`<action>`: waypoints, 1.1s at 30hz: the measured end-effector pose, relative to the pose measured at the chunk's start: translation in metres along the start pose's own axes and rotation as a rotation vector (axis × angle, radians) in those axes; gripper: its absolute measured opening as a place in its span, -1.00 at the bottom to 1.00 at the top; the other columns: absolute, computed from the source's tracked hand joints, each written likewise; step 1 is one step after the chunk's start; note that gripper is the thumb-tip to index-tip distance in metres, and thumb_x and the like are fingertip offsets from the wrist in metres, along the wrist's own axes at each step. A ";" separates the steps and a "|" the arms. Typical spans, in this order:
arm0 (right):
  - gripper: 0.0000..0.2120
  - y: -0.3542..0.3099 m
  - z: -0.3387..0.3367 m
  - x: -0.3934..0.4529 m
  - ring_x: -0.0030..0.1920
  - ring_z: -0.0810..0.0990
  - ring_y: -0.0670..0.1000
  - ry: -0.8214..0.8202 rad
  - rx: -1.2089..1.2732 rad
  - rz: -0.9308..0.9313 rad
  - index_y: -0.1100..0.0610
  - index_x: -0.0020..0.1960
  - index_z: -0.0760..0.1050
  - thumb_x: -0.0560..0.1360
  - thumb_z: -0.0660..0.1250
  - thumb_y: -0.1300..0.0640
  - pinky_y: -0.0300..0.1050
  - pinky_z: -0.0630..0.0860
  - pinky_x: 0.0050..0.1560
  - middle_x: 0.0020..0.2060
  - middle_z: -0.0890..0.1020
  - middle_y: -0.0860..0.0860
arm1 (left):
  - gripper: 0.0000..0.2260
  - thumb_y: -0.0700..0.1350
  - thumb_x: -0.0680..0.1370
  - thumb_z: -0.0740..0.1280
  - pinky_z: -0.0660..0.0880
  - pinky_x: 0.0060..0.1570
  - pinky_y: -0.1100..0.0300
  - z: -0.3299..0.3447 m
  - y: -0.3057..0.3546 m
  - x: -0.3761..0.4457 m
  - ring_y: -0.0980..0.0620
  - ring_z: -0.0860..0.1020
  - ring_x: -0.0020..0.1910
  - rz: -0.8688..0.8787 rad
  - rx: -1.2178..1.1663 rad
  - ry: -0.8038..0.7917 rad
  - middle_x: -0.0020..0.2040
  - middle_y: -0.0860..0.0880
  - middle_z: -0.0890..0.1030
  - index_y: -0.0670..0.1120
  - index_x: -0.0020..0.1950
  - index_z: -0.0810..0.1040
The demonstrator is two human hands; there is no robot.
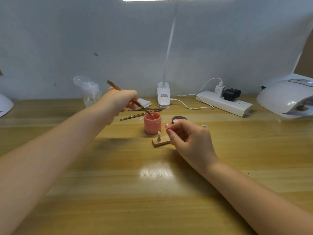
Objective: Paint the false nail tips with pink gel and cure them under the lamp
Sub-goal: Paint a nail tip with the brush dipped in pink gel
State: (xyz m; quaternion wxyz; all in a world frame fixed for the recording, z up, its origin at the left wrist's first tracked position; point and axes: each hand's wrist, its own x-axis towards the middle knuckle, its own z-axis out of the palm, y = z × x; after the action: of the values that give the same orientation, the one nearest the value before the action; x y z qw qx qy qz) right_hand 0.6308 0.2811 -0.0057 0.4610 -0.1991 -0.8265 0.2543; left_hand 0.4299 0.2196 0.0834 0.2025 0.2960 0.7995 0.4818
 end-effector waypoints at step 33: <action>-0.91 0.000 -0.001 0.000 -0.27 0.63 -0.01 0.011 0.023 0.060 0.21 -0.05 0.63 0.48 0.42 0.20 0.04 0.58 -0.18 -0.29 0.66 0.03 | -0.85 -0.19 0.48 0.24 0.43 -0.33 0.40 0.022 -0.055 -0.076 0.22 0.54 -0.35 0.636 -0.425 -0.030 -0.26 -0.02 0.68 -0.14 -0.06 0.58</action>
State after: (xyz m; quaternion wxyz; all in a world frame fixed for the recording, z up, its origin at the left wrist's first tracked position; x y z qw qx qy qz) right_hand 0.6316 0.2815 -0.0053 0.4598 -0.2198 -0.8147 0.2766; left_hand 0.4847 0.1634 0.0274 0.1116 0.4877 0.5470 0.6712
